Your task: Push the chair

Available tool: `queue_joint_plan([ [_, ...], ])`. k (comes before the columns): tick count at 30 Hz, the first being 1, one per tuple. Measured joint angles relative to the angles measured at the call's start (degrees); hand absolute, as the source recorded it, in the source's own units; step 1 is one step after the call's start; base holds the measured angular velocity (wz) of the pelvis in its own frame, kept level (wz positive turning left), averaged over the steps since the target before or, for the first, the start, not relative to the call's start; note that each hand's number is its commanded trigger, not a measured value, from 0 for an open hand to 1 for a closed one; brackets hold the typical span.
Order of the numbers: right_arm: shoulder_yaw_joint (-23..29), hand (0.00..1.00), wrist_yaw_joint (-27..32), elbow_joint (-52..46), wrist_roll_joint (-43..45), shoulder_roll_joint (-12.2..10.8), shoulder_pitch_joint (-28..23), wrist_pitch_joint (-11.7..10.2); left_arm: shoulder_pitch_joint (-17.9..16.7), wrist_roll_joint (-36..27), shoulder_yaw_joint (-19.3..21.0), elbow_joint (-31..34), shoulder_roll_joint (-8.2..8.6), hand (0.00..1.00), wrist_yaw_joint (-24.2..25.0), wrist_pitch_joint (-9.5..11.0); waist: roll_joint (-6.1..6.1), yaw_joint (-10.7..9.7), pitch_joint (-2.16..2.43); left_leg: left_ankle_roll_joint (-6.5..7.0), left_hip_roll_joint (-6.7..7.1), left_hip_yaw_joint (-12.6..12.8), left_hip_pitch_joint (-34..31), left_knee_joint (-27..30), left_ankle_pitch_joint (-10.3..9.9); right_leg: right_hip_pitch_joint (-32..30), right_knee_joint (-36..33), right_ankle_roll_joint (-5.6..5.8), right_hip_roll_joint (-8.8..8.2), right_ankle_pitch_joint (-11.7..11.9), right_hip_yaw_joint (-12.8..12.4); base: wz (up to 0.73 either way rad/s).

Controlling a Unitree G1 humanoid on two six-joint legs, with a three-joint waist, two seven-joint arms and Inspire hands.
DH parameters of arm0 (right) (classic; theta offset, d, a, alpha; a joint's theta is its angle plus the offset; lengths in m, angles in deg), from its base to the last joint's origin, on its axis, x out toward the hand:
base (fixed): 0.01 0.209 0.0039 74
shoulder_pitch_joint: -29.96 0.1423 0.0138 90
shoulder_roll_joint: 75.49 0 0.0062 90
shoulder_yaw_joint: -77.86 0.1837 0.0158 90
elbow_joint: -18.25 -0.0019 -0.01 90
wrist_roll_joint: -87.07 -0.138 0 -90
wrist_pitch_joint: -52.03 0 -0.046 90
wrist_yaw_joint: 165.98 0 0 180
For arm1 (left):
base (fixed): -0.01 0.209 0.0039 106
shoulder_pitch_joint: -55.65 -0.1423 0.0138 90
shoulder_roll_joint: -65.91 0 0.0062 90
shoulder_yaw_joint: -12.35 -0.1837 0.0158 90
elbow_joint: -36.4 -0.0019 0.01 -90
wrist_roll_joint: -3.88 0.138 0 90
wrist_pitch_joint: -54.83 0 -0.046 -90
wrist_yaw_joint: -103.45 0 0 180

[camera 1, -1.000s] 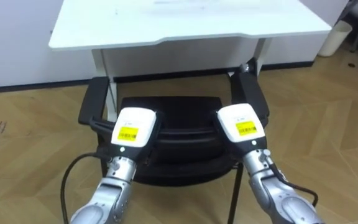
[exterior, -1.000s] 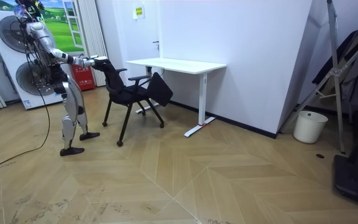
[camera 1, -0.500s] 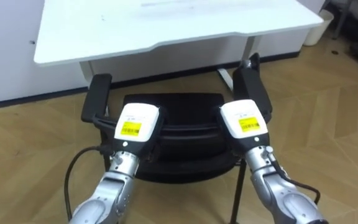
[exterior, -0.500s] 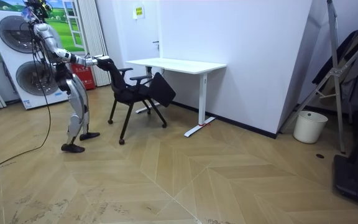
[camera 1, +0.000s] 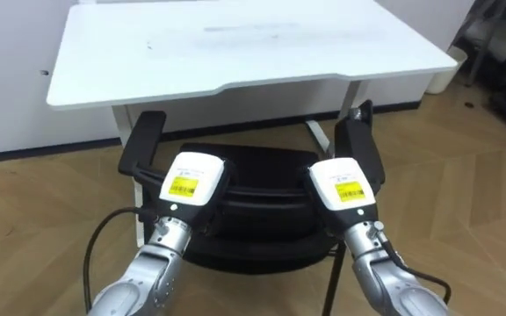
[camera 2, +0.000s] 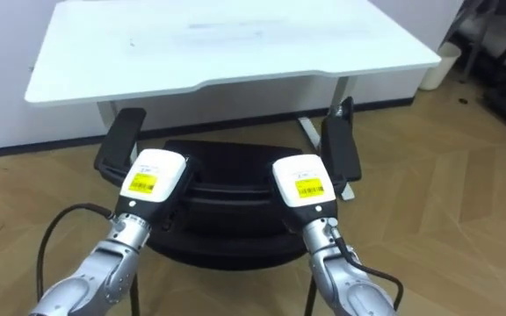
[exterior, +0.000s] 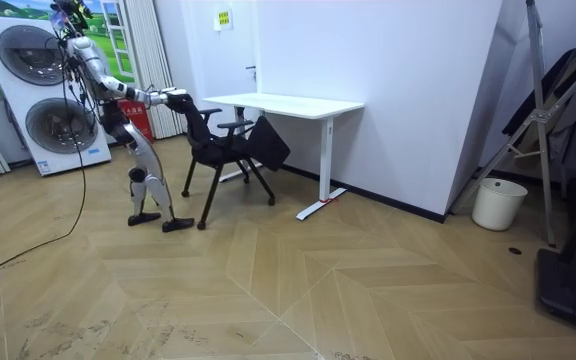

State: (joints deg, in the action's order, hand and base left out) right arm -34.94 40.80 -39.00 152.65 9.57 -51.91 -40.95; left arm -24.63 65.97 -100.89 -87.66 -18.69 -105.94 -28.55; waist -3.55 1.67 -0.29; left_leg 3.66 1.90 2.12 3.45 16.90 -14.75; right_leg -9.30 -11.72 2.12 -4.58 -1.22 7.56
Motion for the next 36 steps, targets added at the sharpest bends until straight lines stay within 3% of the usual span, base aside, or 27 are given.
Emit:
queue_joint_plan([
  [3,0.60,1.00,-1.46,-0.45,0.20,-0.01,0.35,0.06,0.58,0.00,0.01,-0.40,0.68,1.00,0.20,-0.34,0.89,-0.21,0.32,-1.67,-2.29,-1.44,0.13,0.48,-1.18,0.97,0.01,-1.28,2.66,-1.24,0.50,0.16],
  [5,1.07,1.00,-3.77,-1.12,0.29,-0.02,0.44,0.06,1.01,0.06,0.05,-1.01,0.40,1.00,0.31,-0.30,1.27,-0.09,0.56,-2.88,-4.39,-1.95,0.56,0.87,-1.84,1.42,-0.68,-3.56,4.86,-3.98,0.76,0.10],
  [6,1.07,1.00,-4.37,-1.12,0.30,-0.05,0.51,0.07,1.08,0.08,0.05,-1.25,0.42,1.00,0.34,-0.28,1.27,-0.02,0.55,-3.17,-4.83,-2.08,0.96,0.92,-2.01,1.60,-1.32,-3.94,5.22,-4.83,0.87,0.00],
  [8,1.18,1.00,-6.29,-0.77,0.10,-0.24,0.59,0.06,1.17,0.21,0.05,-2.09,0.61,1.00,1.12,-0.12,2.01,0.10,0.08,-4.09,-6.89,-2.44,2.02,3.02,-3.33,3.01,-3.51,-4.44,6.75,-8.60,1.14,0.13],
  [10,1.34,1.00,-6.32,-0.40,0.05,-0.26,0.54,0.00,1.45,0.20,0.05,-2.98,1.01,1.00,1.06,0.01,2.49,-0.14,-0.38,-4.42,-8.19,-2.08,1.97,4.40,-4.38,2.98,-8.20,-4.46,6.86,-11.34,1.38,0.30],
  [12,1.49,1.00,-6.20,-0.24,0.02,-0.26,0.39,-0.28,1.52,0.22,0.02,-3.20,1.02,1.00,1.05,0.14,2.01,-1.18,-0.53,-4.47,-9.18,-0.90,1.05,5.12,-4.48,3.37,-14.81,-4.84,6.19,-12.78,0.02,0.43],
  [13,1.71,1.00,-5.74,-0.24,-0.13,-0.17,0.32,-0.62,1.80,0.42,0.03,-3.12,0.97,1.00,0.94,0.19,1.28,-1.30,-0.07,-4.79,-9.15,0.11,-0.14,6.09,-4.05,4.57,-14.72,-5.33,5.70,-16.30,-1.00,0.16],
  [14,2.12,1.00,-5.27,-0.18,0.10,0.09,0.75,-0.67,2.55,0.66,0.15,-3.37,1.45,1.00,0.89,0.09,1.31,-0.85,0.14,-6.58,-9.33,0.72,-1.99,8.24,-2.19,6.18,-11.32,-4.60,5.42,-17.65,-0.89,0.03],
  [15,2.38,1.00,-4.99,-0.19,0.40,-0.08,0.98,-0.53,3.08,0.83,0.18,-3.42,1.52,1.00,0.92,0.06,1.34,-0.68,-0.88,-6.49,-9.45,0.33,-2.70,9.69,-1.80,6.69,-10.49,-4.26,5.45,-17.25,-0.50,-0.07],
  [16,3.09,1.00,-4.33,-0.36,0.50,-0.25,0.60,-0.77,2.75,1.18,0.18,-2.47,1.39,1.00,0.87,0.09,1.28,-0.01,-1.55,-6.34,-9.51,0.20,-3.89,11.03,-1.67,6.88,-10.27,-3.64,5.20,-15.94,0.80,0.18],
  [18,3.76,1.00,-4.11,-1.96,0.53,-0.51,-1.79,-1.11,1.78,2.03,-0.05,-1.10,0.87,1.00,1.31,0.33,0.42,-0.13,-1.45,-6.32,-9.13,0.22,-3.95,9.69,-2.50,6.40,-11.01,-2.49,4.64,-14.79,1.67,0.31],
  [19,3.74,1.00,-4.48,-2.63,0.47,-0.68,-3.11,-1.32,0.83,2.17,-0.37,-0.67,0.68,1.00,1.19,0.61,-0.02,0.16,-0.94,-6.23,-9.35,0.27,-3.68,8.55,-2.35,6.55,-11.27,-2.16,4.63,-14.10,1.35,0.20],
  [21,3.78,1.00,-5.18,-4.61,0.59,-0.79,-4.90,-1.47,-0.56,2.16,-0.48,0.35,0.07,1.00,0.79,0.92,-0.74,0.53,-0.61,-6.60,-9.47,1.70,-3.26,7.74,-1.65,7.06,-15.98,-2.78,3.54,-13.56,2.56,0.23],
  [22,4.07,1.00,-4.60,-5.76,0.98,-0.84,-6.27,-1.84,-1.45,2.15,-0.41,1.28,-0.19,1.00,0.58,0.98,-1.73,0.54,-0.22,-6.91,-9.34,3.70,-3.38,7.69,-0.97,9.34,-18.71,-3.90,1.78,-14.63,4.23,0.33],
  [23,4.49,1.00,-3.59,-6.52,1.63,-0.75,-6.47,-2.43,-1.87,2.16,0.57,1.79,-0.20,1.00,-0.11,1.12,-2.70,0.39,0.03,-7.32,-8.83,4.32,-4.25,8.06,-0.49,9.72,-16.88,-4.68,1.68,-16.56,3.17,0.37],
  [25,4.35,1.00,-3.40,-7.78,1.85,-0.20,-6.63,-2.14,-1.85,2.16,0.78,2.34,0.02,1.00,-0.16,1.26,-1.93,0.42,0.11,-7.54,-8.98,4.10,-6.04,7.67,0.95,9.10,-14.70,-4.49,2.71,-16.64,2.71,0.21],
  [27,4.10,1.00,-3.17,-8.96,1.88,0.69,-7.19,-2.22,-2.86,2.16,0.98,3.41,0.05,1.00,-0.34,1.60,-1.50,0.52,0.13,-7.00,-7.68,3.94,-7.01,4.97,3.59,8.93,-12.79,-4.84,2.59,-15.80,2.68,0.04],
  [29,4.05,1.00,-2.47,-9.78,2.14,1.40,-7.94,-2.47,-3.96,2.06,1.18,4.60,-0.02,1.00,-0.25,1.99,-1.19,0.31,0.51,-6.61,-6.18,3.87,-6.84,1.56,6.72,8.73,-11.27,-4.10,1.85,-14.69,2.97,0.06],
  [32,4.09,1.00,-1.86,-10.07,2.12,1.52,-8.38,-2.51,-4.06,2.12,1.49,5.14,-0.34,1.00,0.46,2.79,-1.22,0.33,0.61,-6.34,-5.40,3.95,-5.90,-0.37,7.63,9.41,-9.93,-4.53,1.24,-13.61,3.60,0.06],
  [36,3.92,1.00,-1.84,-10.02,2.04,1.96,-8.40,-2.50,-4.13,2.05,1.53,5.33,-0.35,1.00,1.46,3.24,-1.32,1.29,0.55,-5.36,-4.22,5.48,-4.10,-1.81,7.00,9.52,-11.31,-3.80,-0.48,-14.20,3.62,-0.12],
])
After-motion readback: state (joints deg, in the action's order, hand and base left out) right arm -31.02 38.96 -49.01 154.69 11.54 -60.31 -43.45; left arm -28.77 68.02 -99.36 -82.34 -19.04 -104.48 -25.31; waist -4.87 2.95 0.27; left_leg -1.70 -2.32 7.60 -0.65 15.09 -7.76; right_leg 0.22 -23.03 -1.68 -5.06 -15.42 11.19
